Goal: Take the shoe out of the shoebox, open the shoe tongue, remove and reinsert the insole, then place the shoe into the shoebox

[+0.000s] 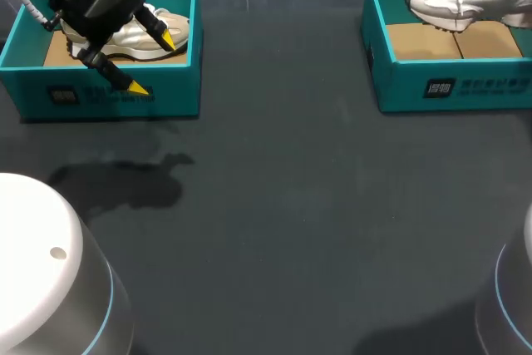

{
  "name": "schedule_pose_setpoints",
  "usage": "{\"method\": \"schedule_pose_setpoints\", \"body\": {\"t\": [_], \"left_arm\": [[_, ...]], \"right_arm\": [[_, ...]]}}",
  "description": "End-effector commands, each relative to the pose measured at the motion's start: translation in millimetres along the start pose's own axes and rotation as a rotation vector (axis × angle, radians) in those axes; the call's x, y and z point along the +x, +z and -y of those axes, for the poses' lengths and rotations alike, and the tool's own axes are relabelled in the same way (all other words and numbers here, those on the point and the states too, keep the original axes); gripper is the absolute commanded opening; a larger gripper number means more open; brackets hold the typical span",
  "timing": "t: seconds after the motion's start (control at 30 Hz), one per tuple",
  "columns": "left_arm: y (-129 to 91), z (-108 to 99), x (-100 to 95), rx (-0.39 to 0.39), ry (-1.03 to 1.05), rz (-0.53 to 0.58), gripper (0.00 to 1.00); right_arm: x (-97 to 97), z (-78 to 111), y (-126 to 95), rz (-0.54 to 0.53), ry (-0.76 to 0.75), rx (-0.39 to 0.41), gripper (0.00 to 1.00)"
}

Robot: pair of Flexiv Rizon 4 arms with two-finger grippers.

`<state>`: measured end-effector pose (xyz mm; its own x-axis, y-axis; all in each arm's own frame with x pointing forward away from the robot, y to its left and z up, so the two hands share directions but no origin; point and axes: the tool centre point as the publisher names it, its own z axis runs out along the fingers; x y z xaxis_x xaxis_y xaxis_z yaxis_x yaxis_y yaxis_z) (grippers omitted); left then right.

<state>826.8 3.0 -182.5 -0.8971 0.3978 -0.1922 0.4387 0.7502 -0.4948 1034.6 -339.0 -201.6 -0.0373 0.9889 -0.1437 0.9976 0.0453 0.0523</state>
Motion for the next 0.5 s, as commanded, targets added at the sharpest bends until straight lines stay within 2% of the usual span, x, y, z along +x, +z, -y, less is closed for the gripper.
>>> {"method": "schedule_pose_setpoints", "body": {"t": [0.03, 0.3, 0.5], "left_arm": [[0.3, -0.2, -0.5, -0.002, 0.0, -0.001, 1.0], [0.3, -0.2, -0.5, -0.002, 0.0, -0.001, 1.0], [0.3, -0.2, -0.5, -0.002, 0.0, -0.001, 1.0]], "right_arm": [[2.6, 9.0, -2.5, 0.005, 0.0, -0.022, 0.0], [2.6, 9.0, -2.5, 0.005, 0.0, -0.022, 0.0], [-2.7, 2.5, 18.2, -0.004, 0.031, -0.02, 0.0]]}}
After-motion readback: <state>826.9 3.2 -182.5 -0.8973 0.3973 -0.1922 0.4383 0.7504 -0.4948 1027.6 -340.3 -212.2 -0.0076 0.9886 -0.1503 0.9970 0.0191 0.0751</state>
